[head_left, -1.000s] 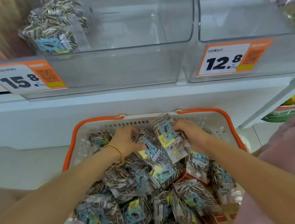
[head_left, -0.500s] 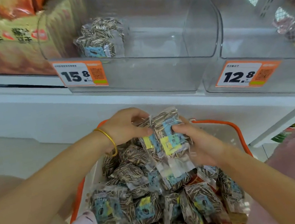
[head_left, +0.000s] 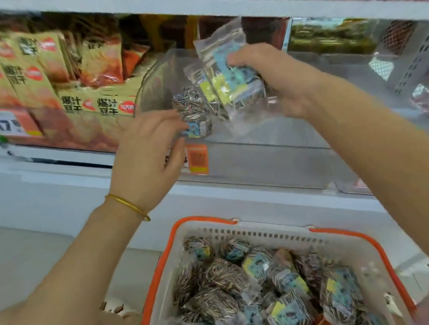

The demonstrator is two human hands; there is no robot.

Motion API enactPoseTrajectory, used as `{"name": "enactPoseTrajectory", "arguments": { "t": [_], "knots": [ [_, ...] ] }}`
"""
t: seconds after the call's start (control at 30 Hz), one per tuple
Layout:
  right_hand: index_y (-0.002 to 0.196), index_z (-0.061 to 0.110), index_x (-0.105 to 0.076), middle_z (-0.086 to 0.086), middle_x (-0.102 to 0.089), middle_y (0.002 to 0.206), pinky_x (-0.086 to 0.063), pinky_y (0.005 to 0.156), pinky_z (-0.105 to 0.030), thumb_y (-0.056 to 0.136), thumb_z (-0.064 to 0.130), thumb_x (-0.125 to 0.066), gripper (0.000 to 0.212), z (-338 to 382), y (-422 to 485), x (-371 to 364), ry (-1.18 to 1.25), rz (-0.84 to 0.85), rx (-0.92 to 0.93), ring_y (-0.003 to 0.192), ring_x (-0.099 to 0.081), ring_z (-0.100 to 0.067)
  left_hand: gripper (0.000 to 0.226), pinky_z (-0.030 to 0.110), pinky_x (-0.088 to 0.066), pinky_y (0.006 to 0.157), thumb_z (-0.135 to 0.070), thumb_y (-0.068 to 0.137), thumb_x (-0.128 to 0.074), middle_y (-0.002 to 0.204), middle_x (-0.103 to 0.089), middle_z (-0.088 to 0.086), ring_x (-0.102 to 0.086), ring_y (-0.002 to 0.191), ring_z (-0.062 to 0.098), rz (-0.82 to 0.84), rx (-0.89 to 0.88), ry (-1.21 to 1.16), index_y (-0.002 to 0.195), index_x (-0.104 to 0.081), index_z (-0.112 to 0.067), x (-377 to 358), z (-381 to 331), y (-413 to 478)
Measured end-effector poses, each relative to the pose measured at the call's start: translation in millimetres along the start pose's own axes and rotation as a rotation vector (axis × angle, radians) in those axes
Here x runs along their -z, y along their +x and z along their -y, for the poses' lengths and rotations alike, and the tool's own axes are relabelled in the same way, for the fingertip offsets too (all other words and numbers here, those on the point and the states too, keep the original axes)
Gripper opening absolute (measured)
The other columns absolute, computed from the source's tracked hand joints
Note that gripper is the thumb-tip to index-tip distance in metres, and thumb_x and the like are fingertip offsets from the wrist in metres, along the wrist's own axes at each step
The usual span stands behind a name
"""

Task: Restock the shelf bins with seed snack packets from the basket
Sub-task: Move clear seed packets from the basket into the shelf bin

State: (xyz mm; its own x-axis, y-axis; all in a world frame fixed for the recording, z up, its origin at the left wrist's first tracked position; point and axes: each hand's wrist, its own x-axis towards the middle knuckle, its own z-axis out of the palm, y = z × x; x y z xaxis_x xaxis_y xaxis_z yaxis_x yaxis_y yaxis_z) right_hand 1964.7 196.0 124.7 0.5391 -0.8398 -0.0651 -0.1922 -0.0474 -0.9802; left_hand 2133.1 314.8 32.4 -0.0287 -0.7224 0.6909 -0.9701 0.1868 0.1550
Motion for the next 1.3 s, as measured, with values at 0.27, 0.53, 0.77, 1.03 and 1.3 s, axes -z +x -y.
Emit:
{"name": "enactPoseTrajectory", "arguments": {
  "t": [0.27, 0.53, 0.77, 1.03, 1.3],
  "knots": [
    [0.125, 0.006, -0.05, -0.007, -0.052, 0.115, -0.041, 0.083, -0.028, 0.081, 0.032, -0.07, 0.054, -37.7, 74.5, -58.8, -0.927, 0.198, 0.289, 0.106, -0.051, -0.021, 0.026, 0.046, -0.045, 0.078, -0.019, 0.089, -0.046, 0.104, -0.063, 0.009, -0.057, 0.097, 0.033, 0.109, -0.025, 0.025, 0.104, -0.063, -0.008, -21.5, 8.4, -9.0],
    [0.127, 0.014, -0.05, -0.009, -0.04, 0.129, -0.042, 0.085, -0.04, 0.087, 0.031, -0.055, 0.044, -66.6, 94.7, -69.3, -1.579, 0.13, 0.655, 0.122, -0.037, -0.031, 0.028, 0.045, -0.045, 0.072, -0.019, 0.087, -0.047, 0.099, -0.062, 0.008, -0.057, 0.091, 0.031, 0.106, -0.043, -0.025, 0.105, -0.065, -0.007, -18.6, 10.1, -5.5],
    [0.129, 0.008, -0.046, -0.012, -0.039, 0.131, -0.042, 0.08, -0.038, 0.091, 0.023, -0.045, 0.04, -65.1, 94.3, -73.1, -1.674, 0.118, 0.691, 0.122, -0.038, -0.029, 0.027, 0.045, -0.045, 0.073, -0.02, 0.088, -0.047, 0.098, -0.062, 0.008, -0.057, 0.091, 0.032, 0.097, -0.042, -0.025, 0.103, -0.065, -0.007, -17.9, 9.5, -5.3],
    [0.134, 0.011, -0.042, -0.01, -0.039, 0.13, -0.041, 0.088, -0.038, 0.087, 0.035, -0.055, 0.055, -62.0, 89.3, -65.7, -1.553, 0.165, 0.602, 0.122, -0.037, -0.028, 0.031, 0.045, -0.044, 0.074, -0.022, 0.089, -0.045, 0.101, -0.062, 0.007, -0.057, 0.094, 0.03, 0.106, -0.026, -0.01, 0.109, -0.065, -0.009, -19.8, 10.3, -6.8],
    [0.128, 0.015, -0.051, -0.011, -0.041, 0.13, -0.036, 0.079, -0.033, 0.083, 0.058, -0.056, 0.063, -54.8, 81.9, -51.1, -1.497, 0.156, 0.58, 0.119, -0.042, -0.029, 0.027, 0.046, -0.044, 0.072, -0.019, 0.088, -0.046, 0.101, -0.062, 0.01, -0.055, 0.091, 0.032, 0.115, -0.016, 0.022, 0.104, -0.063, -0.006, -20.4, 7.9, -5.6]
  ]
}}
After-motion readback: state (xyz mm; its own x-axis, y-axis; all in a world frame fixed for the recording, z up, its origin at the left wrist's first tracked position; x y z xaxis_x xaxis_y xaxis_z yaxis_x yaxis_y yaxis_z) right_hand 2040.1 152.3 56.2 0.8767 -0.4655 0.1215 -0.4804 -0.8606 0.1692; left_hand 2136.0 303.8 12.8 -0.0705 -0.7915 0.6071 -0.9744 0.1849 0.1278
